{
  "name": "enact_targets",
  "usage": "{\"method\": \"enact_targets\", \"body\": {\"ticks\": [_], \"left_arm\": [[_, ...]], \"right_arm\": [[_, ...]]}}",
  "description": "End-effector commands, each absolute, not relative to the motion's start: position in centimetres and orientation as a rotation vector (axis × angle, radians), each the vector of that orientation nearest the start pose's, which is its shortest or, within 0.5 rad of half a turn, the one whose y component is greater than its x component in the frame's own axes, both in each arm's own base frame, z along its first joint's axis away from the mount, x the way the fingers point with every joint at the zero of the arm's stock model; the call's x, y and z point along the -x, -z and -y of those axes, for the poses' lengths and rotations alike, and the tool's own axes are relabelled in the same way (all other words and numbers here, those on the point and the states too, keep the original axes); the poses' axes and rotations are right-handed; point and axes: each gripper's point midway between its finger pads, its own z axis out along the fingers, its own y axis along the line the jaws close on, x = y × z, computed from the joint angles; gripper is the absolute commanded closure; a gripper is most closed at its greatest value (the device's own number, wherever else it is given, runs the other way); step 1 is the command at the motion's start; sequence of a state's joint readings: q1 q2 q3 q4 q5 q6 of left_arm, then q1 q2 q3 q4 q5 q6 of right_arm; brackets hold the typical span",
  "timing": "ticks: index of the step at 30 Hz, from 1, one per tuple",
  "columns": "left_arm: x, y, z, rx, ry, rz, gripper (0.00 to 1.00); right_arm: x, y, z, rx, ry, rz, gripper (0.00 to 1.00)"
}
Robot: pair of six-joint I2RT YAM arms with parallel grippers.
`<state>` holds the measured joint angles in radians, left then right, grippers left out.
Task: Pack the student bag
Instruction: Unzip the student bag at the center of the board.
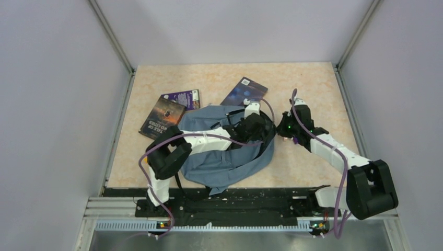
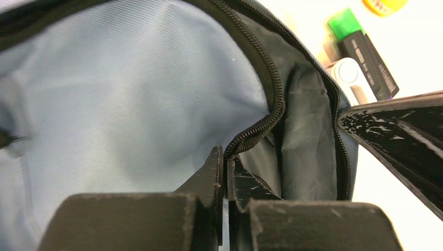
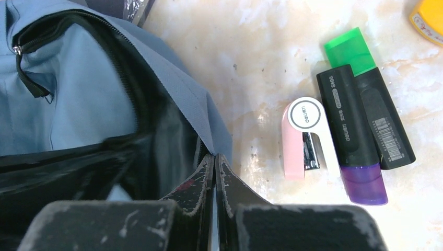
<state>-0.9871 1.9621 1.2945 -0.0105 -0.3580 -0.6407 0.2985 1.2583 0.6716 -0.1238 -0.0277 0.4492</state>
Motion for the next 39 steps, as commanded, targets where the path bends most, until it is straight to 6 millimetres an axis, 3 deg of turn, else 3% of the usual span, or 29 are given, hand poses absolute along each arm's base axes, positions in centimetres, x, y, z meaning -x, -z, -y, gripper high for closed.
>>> {"method": "enact_targets", "body": {"ticks": [1,8,13,17,22,27,32,35,38,39], "left_arm": [[-32.3,-12.5,37.8,-0.122,0.427,-2.125,1.00],[-30.6,-15.6,32.9,-0.134,0.414,-2.107,1.00],[-30.4,-16.9,27.1,-0.031,0.341,-2.075,1.00],[-29.5,-16.2,22.6,0.062,0.314,-2.099,1.00],[-27.6,-15.0,18.5,0.160,0.311,-2.114,1.00],[-25.9,-13.4,15.8,0.229,0.315,-2.143,1.00],[-24.8,-13.2,13.0,0.308,0.249,-2.141,1.00],[-24.5,-13.5,12.6,0.323,0.266,-2.121,1.00],[-24.5,-14.1,13.6,0.261,0.328,-2.109,1.00],[-24.5,-14.3,14.0,0.228,0.349,-2.105,1.00]], "right_arm": [[-32.0,-8.6,-11.7,-0.175,-0.389,-2.308,1.00],[-32.2,-7.3,-11.3,-0.190,-0.345,-2.337,1.00],[-32.1,-5.4,-10.9,-0.208,-0.315,-2.364,1.00],[-32.0,-4.3,-10.7,-0.212,-0.291,-2.394,1.00],[-32.2,-4.4,-10.8,-0.208,-0.294,-2.393,1.00],[-31.8,-4.3,-11.4,-0.188,-0.313,-2.402,1.00],[-31.3,-4.1,-11.0,-0.191,-0.286,-2.411,1.00],[-31.5,-5.2,-11.1,-0.187,-0.295,-2.399,1.00],[-32.2,-7.6,-11.5,-0.161,-0.311,-2.369,0.99],[-32.5,-8.5,-11.5,-0.148,-0.308,-2.359,0.93]]}}
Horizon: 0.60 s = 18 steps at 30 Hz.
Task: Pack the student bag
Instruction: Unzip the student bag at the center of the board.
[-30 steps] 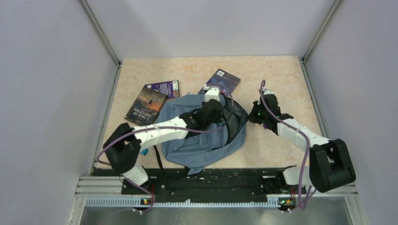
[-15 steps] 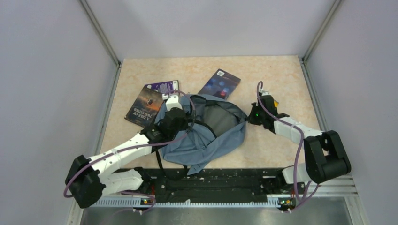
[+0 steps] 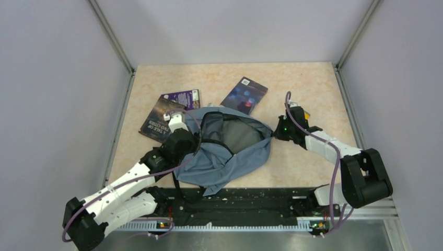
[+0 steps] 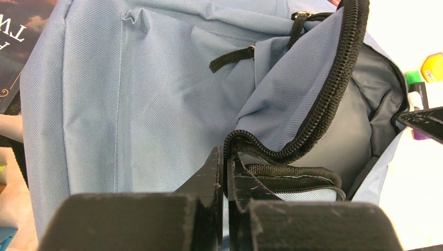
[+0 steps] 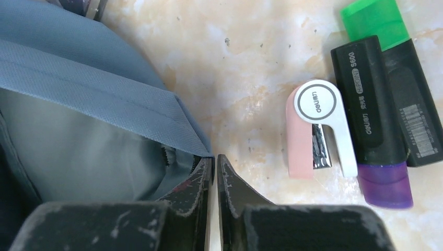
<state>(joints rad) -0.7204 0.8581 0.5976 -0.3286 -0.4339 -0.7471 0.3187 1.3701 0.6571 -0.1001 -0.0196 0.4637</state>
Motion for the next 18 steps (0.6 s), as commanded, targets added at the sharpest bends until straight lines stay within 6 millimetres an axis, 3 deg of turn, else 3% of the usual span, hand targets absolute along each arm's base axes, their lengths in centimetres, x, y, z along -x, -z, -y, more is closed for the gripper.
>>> {"method": "enact_targets", "body": {"ticks": [1,6,8,14,18], "left_arm": [[-24.5,-14.6,14.4,0.196,0.368,-2.103,1.00],[-24.3,-15.7,14.9,0.115,0.400,-2.084,1.00],[-24.4,-16.0,14.6,0.113,0.383,-2.070,1.00],[-24.8,-17.1,14.1,0.074,0.347,-2.028,1.00],[-24.7,-17.7,13.9,0.036,0.322,-2.026,1.00]], "right_arm": [[-32.9,-9.6,-11.4,-0.141,-0.301,-2.348,0.86],[-35.0,-14.3,-11.9,-0.107,-0.310,-2.270,0.33],[-35.8,-15.4,-12.1,-0.103,-0.320,-2.242,0.23],[-38.8,-16.0,-13.3,-0.079,-0.354,-2.245,0.18],[-40.3,-15.8,-15.8,-0.004,-0.474,-2.235,0.18]]}}
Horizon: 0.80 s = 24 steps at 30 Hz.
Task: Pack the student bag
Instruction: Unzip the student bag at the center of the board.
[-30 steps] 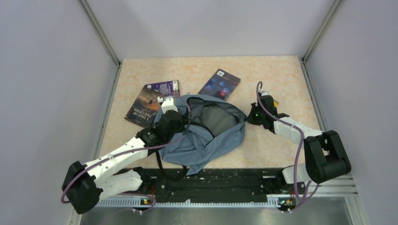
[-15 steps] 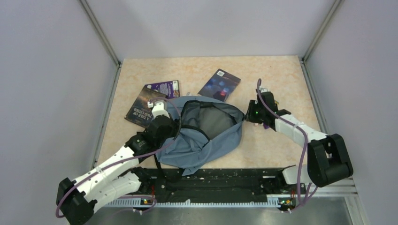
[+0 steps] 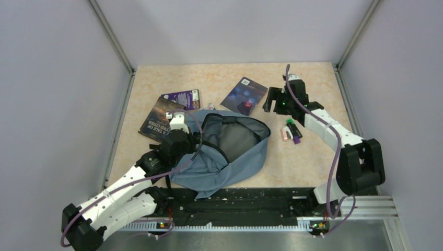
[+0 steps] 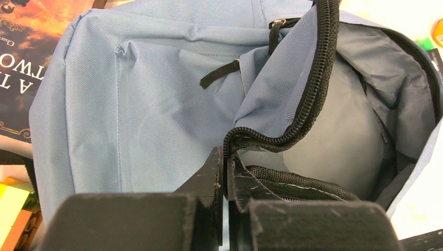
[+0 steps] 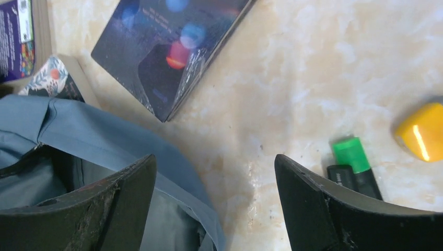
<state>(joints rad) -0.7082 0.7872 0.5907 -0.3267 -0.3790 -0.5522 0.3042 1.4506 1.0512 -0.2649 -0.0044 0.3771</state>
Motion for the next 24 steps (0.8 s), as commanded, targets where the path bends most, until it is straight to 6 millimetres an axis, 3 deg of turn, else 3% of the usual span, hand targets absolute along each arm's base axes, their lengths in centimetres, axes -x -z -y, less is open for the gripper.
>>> {"method": "enact_targets", "body": {"ticks": [1,8,15,18,24], "left_arm": [[-24.7,-17.7,13.8,0.033,0.316,-2.031,1.00],[-25.1,-17.1,12.9,0.070,0.237,-2.064,1.00],[-25.6,-17.5,14.0,0.091,0.290,-2.062,1.00],[-25.8,-17.7,14.3,0.095,0.301,-2.063,1.00],[-26.1,-17.3,15.0,0.089,0.314,-2.086,1.00]], "right_arm": [[-40.6,-15.8,-16.5,0.018,-0.509,-2.233,0.18],[-41.2,-12.1,-19.5,0.113,-0.562,-2.318,0.22],[-38.4,-8.3,-18.5,0.153,-0.455,-2.416,0.22],[-37.0,-8.8,-18.2,0.148,-0.474,-2.405,0.22],[-35.2,-12.6,-18.0,0.156,-0.524,-2.316,0.20]]}}
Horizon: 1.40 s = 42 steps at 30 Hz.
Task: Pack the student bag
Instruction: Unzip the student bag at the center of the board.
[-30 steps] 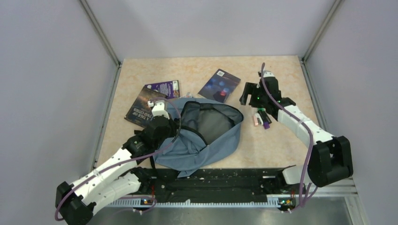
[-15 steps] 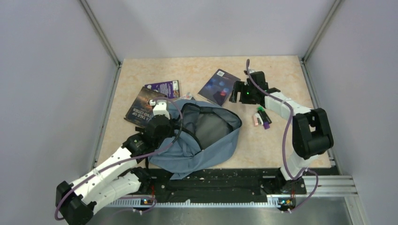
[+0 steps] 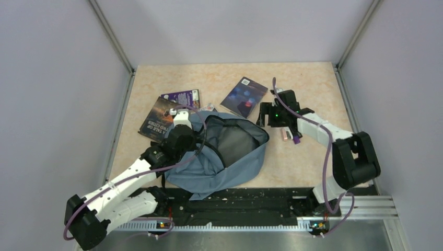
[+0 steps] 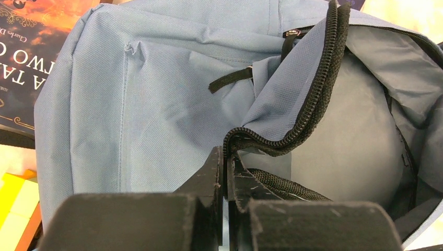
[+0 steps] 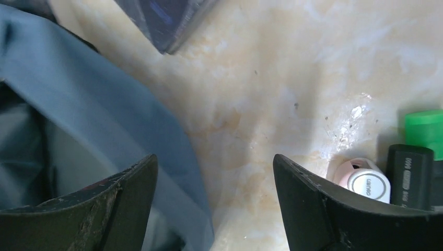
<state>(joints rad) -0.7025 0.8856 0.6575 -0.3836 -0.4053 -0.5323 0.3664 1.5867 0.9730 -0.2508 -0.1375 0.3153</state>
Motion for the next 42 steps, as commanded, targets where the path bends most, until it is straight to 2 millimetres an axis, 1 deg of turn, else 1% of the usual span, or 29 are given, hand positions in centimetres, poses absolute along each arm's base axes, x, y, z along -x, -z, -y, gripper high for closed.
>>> {"method": "enact_targets", "body": {"ticks": [1,2,3,6,8,11,14,16,18,21,23,24,27,29,31,34,36,39,42], "left_arm": [[-26.1,-17.2,15.1,0.091,0.316,-2.090,1.00],[-26.1,-17.2,15.2,0.092,0.321,-2.091,1.00],[-26.1,-17.2,15.3,0.089,0.323,-2.094,1.00],[-26.3,-17.3,15.4,0.087,0.325,-2.094,1.00],[-26.4,-17.4,15.6,0.078,0.326,-2.100,1.00],[-26.5,-17.5,15.8,0.070,0.329,-2.103,1.00],[-26.7,-17.6,15.9,0.066,0.331,-2.097,1.00],[-26.8,-18.0,15.9,0.064,0.331,-2.086,1.00],[-27.0,-18.5,15.6,0.075,0.324,-2.068,1.00],[-27.3,-19.4,14.4,0.111,0.278,-2.046,1.00],[-27.3,-20.4,13.4,0.133,0.248,-2.030,1.00],[-27.2,-21.2,13.1,0.139,0.249,-2.015,1.00],[-26.7,-22.6,11.9,0.141,0.231,-2.003,1.00],[-26.2,-23.0,10.9,0.144,0.203,-2.010,1.00],[-25.7,-23.0,10.0,0.153,0.184,-2.021,1.00],[-24.9,-22.7,8.9,0.147,0.160,-2.039,1.00],[-24.7,-22.1,8.2,0.149,0.131,-2.048,1.00],[-24.5,-20.3,7.2,0.175,0.086,-2.088,1.00],[-24.6,-18.4,7.3,0.192,0.089,-2.136,1.00]], "right_arm": [[-34.9,-13.1,-17.9,0.157,-0.530,-2.303,0.20],[-34.5,-13.6,-17.9,0.158,-0.541,-2.294,0.19],[-34.0,-13.4,-17.9,0.167,-0.560,-2.297,0.19],[-32.0,-13.1,-19.1,0.212,-0.649,-2.314,0.19],[-30.7,-12.4,-19.6,0.240,-0.659,-2.335,0.19],[-29.3,-10.8,-19.7,0.241,-0.665,-2.380,0.19],[-28.1,-9.4,-19.8,0.217,-0.693,-2.430,0.27],[-27.8,-8.7,-19.7,0.209,-0.685,-2.448,0.47],[-28.0,-8.1,-19.1,0.187,-0.636,-2.464,0.71],[-29.2,-7.5,-17.0,0.130,-0.456,-2.486,0.99],[-30.1,-7.4,-15.5,0.097,-0.354,-2.490,1.00],[-30.5,-7.5,-15.0,0.083,-0.335,-2.487,1.00],[-31.3,-7.2,-13.5,0.033,-0.307,-2.486,1.00],[-31.6,-6.8,-12.5,0.002,-0.290,-2.492,1.00],[-31.6,-6.7,-11.9,-0.015,-0.281,-2.491,1.00],[-31.8,-6.5,-11.2,-0.037,-0.248,-2.487,1.00],[-31.9,-6.5,-11.0,-0.045,-0.233,-2.480,1.00],[-31.9,-6.6,-11.0,-0.050,-0.230,-2.481,1.00],[-31.8,-6.8,-11.1,-0.046,-0.245,-2.474,1.00]]}}
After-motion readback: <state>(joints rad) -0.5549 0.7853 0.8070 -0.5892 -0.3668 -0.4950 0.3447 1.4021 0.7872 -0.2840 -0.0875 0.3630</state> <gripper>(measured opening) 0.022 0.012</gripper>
